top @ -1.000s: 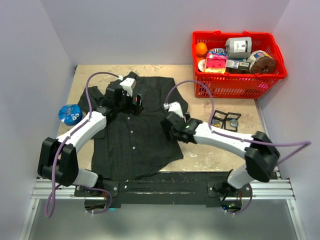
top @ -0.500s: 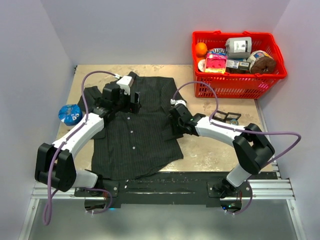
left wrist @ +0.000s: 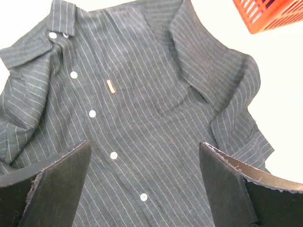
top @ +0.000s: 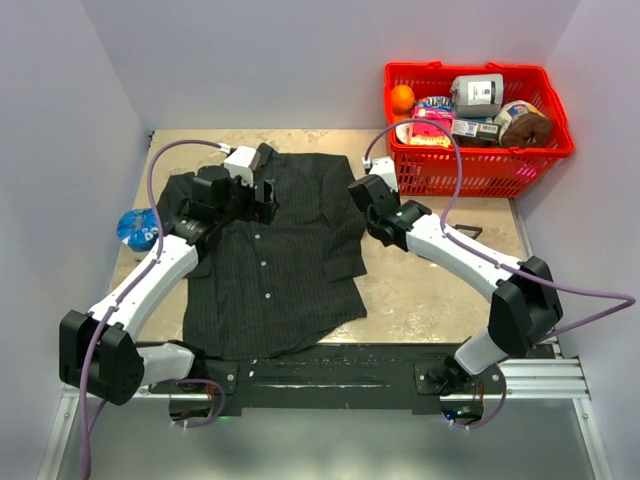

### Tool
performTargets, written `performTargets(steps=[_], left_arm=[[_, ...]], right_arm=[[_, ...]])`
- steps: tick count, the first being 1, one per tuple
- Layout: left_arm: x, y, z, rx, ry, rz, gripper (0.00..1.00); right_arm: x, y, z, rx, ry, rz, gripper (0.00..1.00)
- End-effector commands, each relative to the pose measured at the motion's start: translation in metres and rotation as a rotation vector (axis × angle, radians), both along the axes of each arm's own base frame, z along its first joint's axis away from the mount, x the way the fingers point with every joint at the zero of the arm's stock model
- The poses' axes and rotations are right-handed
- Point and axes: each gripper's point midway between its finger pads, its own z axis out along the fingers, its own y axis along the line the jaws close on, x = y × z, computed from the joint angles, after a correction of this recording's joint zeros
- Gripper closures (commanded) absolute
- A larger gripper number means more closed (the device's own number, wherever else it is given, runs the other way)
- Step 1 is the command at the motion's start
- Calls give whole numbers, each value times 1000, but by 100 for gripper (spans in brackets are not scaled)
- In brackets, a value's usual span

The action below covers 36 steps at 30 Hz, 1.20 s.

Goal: Pin the brooch onto the clothing
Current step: Flatten out the crumpled clothing at the center of the board.

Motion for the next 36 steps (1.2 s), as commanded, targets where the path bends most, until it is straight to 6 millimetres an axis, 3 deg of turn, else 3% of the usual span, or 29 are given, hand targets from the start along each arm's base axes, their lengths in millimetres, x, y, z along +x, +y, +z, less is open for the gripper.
performTargets(steps=[1, 2, 3, 7, 8, 10, 12, 13, 17, 21, 36], left_arm=[[4, 1, 15, -13, -53, -1, 1], [4, 1, 14, -13, -52, -1, 1], [4, 1, 14, -13, -52, -2, 1], [4, -3, 10, -21, -39, -13, 1], [3, -4, 10, -25, -36, -21, 1], [3, -5, 9, -27, -33, -23, 1], [3, -5, 8, -28, -29, -24, 1], [3, -6, 9, -31, -30, -26, 1], [3, -8, 6, -33, -19, -37, 1], [4, -8, 2, -27, -7, -33, 1], [5, -5, -2, -15, 0, -24, 1]], right_arm=[[-7, -19, 14, -201, -86, -79, 100], [-14, -4, 4, -219, -77, -42, 100], [-19, 5, -18, -255, -30, -26, 100], [-48, 57, -64, -98, 105, 72, 97], [-53, 64, -68, -41, 121, 91, 81], [-58, 73, -72, 89, 131, 119, 62], [-58, 74, -75, 161, 152, 124, 48], [-51, 66, -77, 198, 154, 105, 46], [-43, 59, -85, 348, 220, 113, 46], [-38, 56, -91, 371, 234, 117, 46], [-59, 38, -129, 321, 307, 54, 44]])
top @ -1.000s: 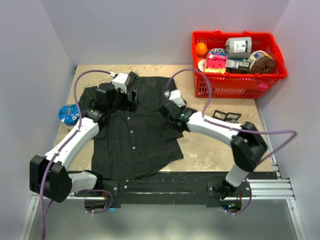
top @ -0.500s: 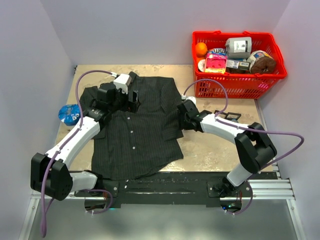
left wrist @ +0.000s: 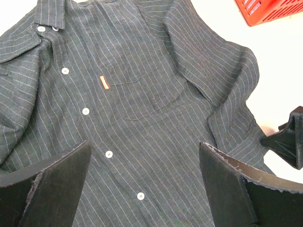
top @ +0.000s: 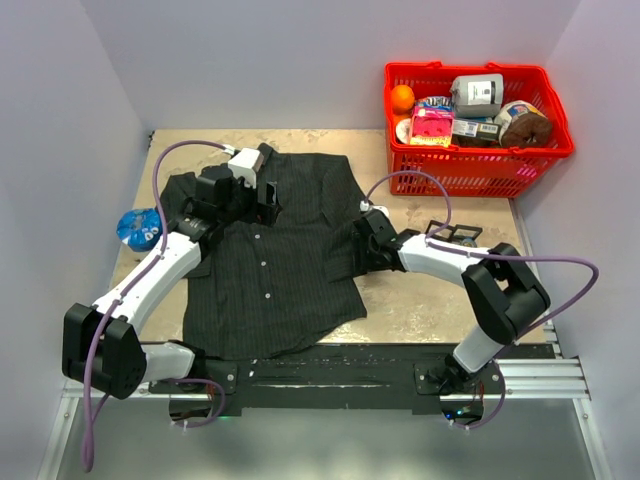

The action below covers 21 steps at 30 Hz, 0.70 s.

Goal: Pin the brooch onto the clothing
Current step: Flatten out the crumpled clothing at the center of the board.

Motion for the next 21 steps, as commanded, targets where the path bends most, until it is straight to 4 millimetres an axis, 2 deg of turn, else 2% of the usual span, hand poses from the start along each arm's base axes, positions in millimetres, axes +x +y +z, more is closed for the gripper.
performTargets(steps=[1, 9, 13, 17, 19, 21], left_arm=[[4, 0, 8, -11, -30, 2, 1], [5, 2, 10, -9, -37, 10, 1], [4, 4, 15, -6, -52, 20, 1], [4, 5, 17, -5, -60, 23, 1], [4, 6, 19, -5, -63, 26, 1], [4, 7, 20, -3, -67, 29, 1]], right_arm=[[-3, 3, -4, 9, -10, -20, 44], [-8, 14, -12, -33, -5, -4, 45], [-12, 13, -20, -43, 11, -17, 54], [-17, 16, -26, -25, 36, -9, 73], [-17, 15, -27, -28, 38, -15, 89], [-14, 11, -23, -49, 25, -25, 100]])
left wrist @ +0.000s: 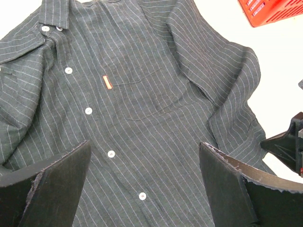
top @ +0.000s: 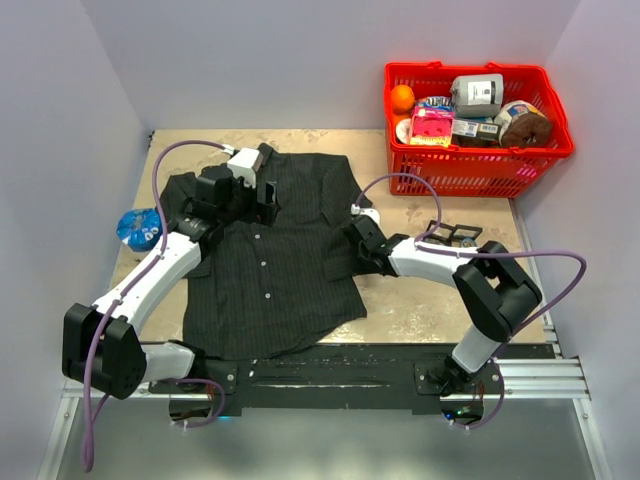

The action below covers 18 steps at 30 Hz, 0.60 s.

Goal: Pin the brooch onto the clothing
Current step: Flatten out the crumpled clothing at the center of the board.

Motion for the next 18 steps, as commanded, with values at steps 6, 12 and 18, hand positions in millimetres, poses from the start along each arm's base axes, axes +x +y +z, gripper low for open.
performTargets(steps=[6, 12, 18], left_arm=[[2, 1, 18, -22, -57, 2, 1], [2, -6, 11, -37, -33, -21, 1], [1, -5, 13, -38, -39, -20, 1]], right_arm=[[22, -41, 28, -112, -56, -92, 100], [55, -87, 36, -180, -73, -180, 100], [82, -133, 37, -287, -80, -277, 100]])
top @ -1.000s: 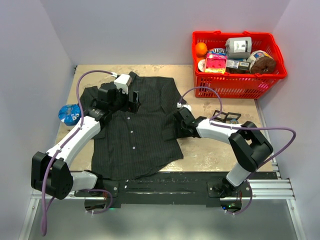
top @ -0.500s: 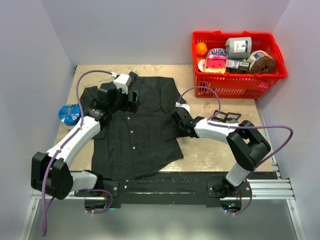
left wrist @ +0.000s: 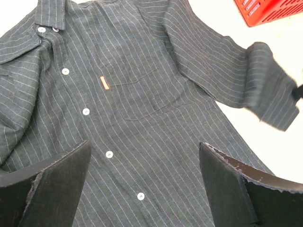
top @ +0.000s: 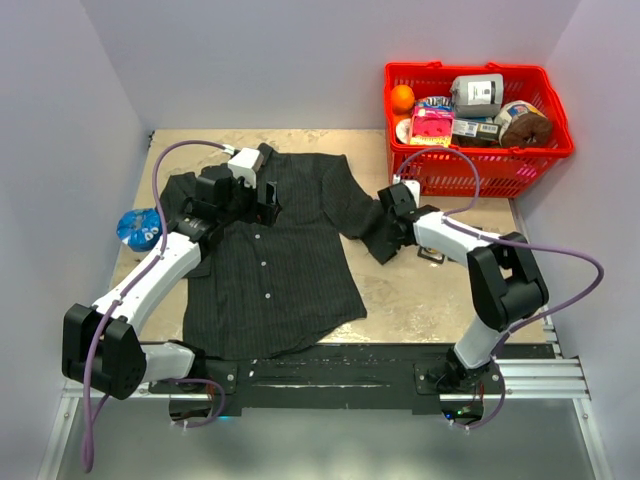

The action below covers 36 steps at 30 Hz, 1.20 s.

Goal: Pin the brooch onto the clothing
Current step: Flatten out the crumpled clothing at the center of the board.

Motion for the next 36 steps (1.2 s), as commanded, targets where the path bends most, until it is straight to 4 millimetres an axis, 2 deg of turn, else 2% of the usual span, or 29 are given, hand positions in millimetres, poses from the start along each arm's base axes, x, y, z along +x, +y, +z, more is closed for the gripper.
performTargets(steps=[1, 5, 12, 21, 31, 36], left_arm=[[2, -3, 12, -30, -37, -8, 1], [2, -3, 13, -31, -39, -8, 1], [2, 0, 16, -24, -48, 1, 1], [2, 1, 18, -20, -55, 7, 1], [2, 2, 19, -19, -59, 8, 1], [1, 2, 21, -20, -65, 10, 1]], right_arm=[[24, -33, 11, -129, -27, -57, 100], [37, -55, 14, -212, -38, -106, 100], [49, -77, 8, -296, -17, -145, 100], [43, -109, -4, -318, 30, -194, 100], [40, -140, -9, -347, 52, -266, 100], [40, -154, -4, -393, 51, -309, 100]])
